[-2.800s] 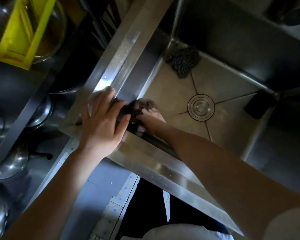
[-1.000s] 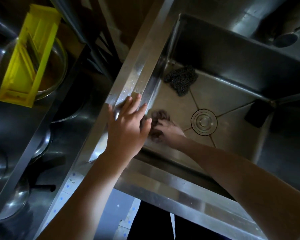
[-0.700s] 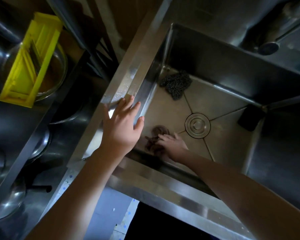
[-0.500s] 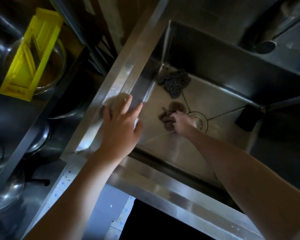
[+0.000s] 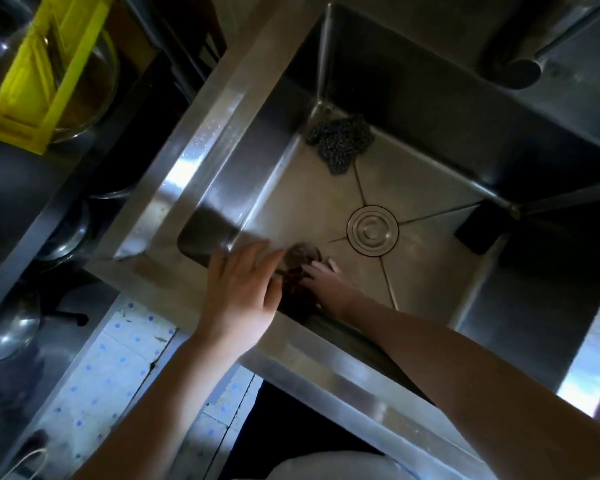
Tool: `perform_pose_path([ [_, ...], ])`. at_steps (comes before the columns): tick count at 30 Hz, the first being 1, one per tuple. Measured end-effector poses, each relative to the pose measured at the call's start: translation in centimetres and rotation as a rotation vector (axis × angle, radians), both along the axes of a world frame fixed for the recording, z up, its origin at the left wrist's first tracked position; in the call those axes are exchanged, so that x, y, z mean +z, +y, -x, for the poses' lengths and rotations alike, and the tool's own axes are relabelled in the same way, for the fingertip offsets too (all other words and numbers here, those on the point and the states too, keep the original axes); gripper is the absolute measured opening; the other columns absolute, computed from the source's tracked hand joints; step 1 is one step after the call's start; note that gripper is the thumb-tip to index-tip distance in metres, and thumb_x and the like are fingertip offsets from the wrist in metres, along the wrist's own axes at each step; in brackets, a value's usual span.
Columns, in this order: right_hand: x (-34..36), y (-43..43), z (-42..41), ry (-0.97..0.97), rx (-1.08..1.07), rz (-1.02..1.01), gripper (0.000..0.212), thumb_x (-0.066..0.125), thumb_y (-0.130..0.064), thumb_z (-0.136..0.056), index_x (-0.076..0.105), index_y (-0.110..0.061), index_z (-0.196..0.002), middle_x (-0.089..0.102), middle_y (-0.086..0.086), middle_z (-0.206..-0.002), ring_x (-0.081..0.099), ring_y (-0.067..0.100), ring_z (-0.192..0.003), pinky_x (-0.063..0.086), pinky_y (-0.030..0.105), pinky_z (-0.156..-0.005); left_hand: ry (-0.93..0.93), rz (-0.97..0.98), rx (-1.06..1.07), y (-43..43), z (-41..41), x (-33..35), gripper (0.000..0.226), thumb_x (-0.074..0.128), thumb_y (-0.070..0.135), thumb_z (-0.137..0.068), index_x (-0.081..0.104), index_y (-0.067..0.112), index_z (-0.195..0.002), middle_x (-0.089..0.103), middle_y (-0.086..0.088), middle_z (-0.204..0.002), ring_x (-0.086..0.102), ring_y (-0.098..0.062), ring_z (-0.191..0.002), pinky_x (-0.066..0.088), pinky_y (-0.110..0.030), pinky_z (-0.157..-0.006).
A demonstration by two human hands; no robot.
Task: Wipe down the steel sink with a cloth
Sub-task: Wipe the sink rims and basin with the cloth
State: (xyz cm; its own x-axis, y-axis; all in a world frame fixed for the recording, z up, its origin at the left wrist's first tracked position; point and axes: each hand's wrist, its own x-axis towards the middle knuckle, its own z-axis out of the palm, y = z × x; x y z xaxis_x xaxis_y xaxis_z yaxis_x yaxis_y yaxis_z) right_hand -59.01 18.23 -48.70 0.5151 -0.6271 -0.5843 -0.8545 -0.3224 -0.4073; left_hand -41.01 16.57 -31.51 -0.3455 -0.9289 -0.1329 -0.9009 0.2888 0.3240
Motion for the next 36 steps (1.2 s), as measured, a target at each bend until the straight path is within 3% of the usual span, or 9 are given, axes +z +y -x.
perform_pose_path([
  [3,0.1,1.2,1.7,-0.008,0.018,0.035,0.051,0.06,-0.017,-0.086,0.049,-0.026,-0.135,0.037,0.003,-0.149,0.026,0.025,-0.141,0.009,0.053,-0.117,0.026,0.076,0.002,1.4,0.5,0.1,0.03,0.062,0.013,-0.078,0.068,0.012,-0.108,0.064,-0.008,-0.104,0.061,-0.031,-0.09,0.04,-0.044,-0.086],
  [7,0.0,3.8,6.5,0.079,0.147,0.023,0.045,0.06,-0.024,-0.086,0.054,-0.029,-0.13,0.044,-0.002,-0.143,0.035,0.02,-0.135,0.017,0.045,-0.115,-0.007,0.032,-0.011,3.2,1.3,0.0,0.029,0.059,0.018,-0.08,0.068,0.013,-0.107,0.064,-0.007,-0.103,0.061,-0.03,-0.095,0.036,-0.045,-0.092],
  [10,0.1,6.1,10.6,0.13,0.23,-0.002,0.037,0.058,-0.026,-0.087,0.058,-0.027,-0.124,0.053,0.0,-0.131,0.048,0.021,-0.119,0.033,0.034,-0.103,0.023,0.007,0.0,4.3,2.1,0.0,0.028,0.058,0.02,-0.081,0.068,0.016,-0.106,0.064,-0.003,-0.103,0.062,-0.026,-0.096,0.034,-0.043,-0.093],
  [14,0.6,7.7,13.8,0.235,0.314,-0.058,0.033,0.054,-0.027,-0.09,0.058,-0.023,-0.123,0.053,0.004,-0.125,0.055,0.025,-0.105,0.041,0.033,-0.089,0.05,-0.024,-0.019,5.9,3.5,0.0,0.029,0.051,0.024,-0.084,0.067,0.018,-0.107,0.063,0.001,-0.102,0.062,-0.022,-0.094,0.03,-0.039,-0.092],
  [21,2.3,6.3,17.1,0.219,-0.009,-0.032,0.026,0.055,-0.026,-0.089,0.063,-0.022,-0.113,0.052,0.003,-0.119,0.058,0.026,-0.102,0.035,0.031,-0.091,0.034,-0.063,-0.064,7.8,5.5,-0.1,0.03,0.047,0.026,-0.086,0.066,0.018,-0.107,0.062,-0.001,-0.104,0.061,-0.023,-0.095,0.033,-0.047,-0.093],
  [27,3.3,5.5,20.3,0.427,-0.425,-0.025,0.03,0.06,-0.019,-0.083,0.057,-0.02,-0.113,0.048,0.009,-0.126,0.056,0.036,-0.104,0.04,0.037,-0.092,0.001,-0.089,-0.065,8.2,6.5,0.2,0.033,0.044,0.029,-0.086,0.067,0.017,-0.106,0.062,-0.002,-0.105,0.06,-0.024,-0.098,0.032,-0.048,-0.095],
  [32,3.0,5.4,21.2,0.485,-0.591,-0.059,0.018,0.05,-0.018,-0.09,0.059,-0.016,-0.106,0.05,0.012,-0.125,0.054,0.036,-0.112,0.037,0.044,-0.097,-0.033,-0.084,-0.085,7.9,6.7,0.2,0.034,0.044,0.03,-0.086,0.068,0.016,-0.106,0.063,-0.005,-0.105,0.06,-0.027,-0.098,0.032,-0.046,-0.093],
  [36,2.3,7.0,18.9,0.457,-0.624,-0.203,0.024,0.051,-0.011,-0.09,0.06,-0.008,-0.111,0.053,0.015,-0.124,0.056,0.034,-0.111,0.047,0.045,-0.096,-0.038,-0.052,-0.085,7.6,6.8,0.5,0.032,0.047,0.026,-0.084,0.069,0.013,-0.103,0.063,-0.007,-0.103,0.06,-0.028,-0.095,0.035,-0.048,-0.092],
])
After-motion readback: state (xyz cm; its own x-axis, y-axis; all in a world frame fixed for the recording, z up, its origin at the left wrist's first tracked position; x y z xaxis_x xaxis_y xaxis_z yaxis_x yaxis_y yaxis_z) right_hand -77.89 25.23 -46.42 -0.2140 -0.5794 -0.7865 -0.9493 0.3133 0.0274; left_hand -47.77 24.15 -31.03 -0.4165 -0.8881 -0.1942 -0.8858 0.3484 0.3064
